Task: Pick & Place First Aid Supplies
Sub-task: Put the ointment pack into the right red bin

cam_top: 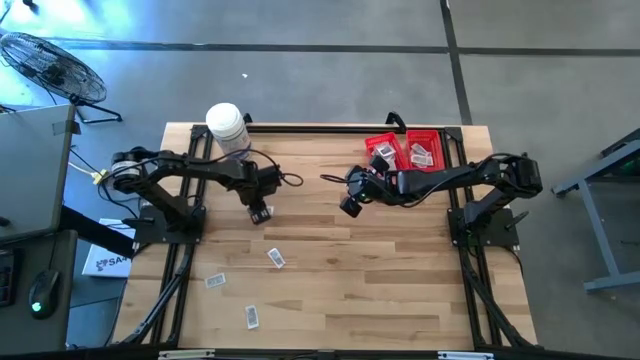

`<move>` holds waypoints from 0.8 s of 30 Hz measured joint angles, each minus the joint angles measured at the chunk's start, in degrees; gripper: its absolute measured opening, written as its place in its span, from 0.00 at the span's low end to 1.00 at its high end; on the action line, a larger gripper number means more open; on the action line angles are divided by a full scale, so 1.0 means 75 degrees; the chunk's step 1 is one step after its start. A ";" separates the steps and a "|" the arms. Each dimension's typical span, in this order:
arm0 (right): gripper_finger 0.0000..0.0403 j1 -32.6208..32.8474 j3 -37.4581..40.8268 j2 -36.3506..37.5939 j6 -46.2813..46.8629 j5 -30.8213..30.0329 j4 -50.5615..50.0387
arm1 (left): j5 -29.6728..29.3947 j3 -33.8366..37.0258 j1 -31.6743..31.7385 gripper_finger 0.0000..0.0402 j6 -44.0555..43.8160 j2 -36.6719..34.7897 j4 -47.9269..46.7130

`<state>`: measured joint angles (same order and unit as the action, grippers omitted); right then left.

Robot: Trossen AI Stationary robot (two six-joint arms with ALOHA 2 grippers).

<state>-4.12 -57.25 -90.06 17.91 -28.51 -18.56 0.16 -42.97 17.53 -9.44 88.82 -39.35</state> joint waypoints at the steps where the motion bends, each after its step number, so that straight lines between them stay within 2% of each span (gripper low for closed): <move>1: 0.24 0.0000 0.0000 0.0000 0.0000 -0.0001 0.0002 | -0.0033 0.0001 -0.0052 0.30 -0.0057 0.0002 0.0000; 9: 0.24 0.0000 0.0000 0.0000 0.0003 -0.0001 0.0002 | -0.0512 0.0010 -0.0491 0.02 -0.0798 0.0009 0.0062; 17: 0.24 0.0003 0.0000 0.0000 0.0171 0.0301 0.0002 | -0.0790 0.0022 -0.0808 0.01 -0.1138 -0.0183 0.0067; 21: 0.24 0.0003 0.0000 0.0000 0.0107 0.0656 0.0006 | -0.0975 0.0073 -0.1137 0.00 -0.1334 -0.0709 -0.0043; 24: 0.24 0.0006 0.0000 0.0000 -0.0115 0.1029 0.0256 | -0.1440 0.0048 -0.1452 0.00 -0.1499 -0.1237 0.0113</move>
<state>-4.08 -57.25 -90.06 17.05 -20.79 -16.64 -10.64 -42.61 6.64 -20.69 79.54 -38.50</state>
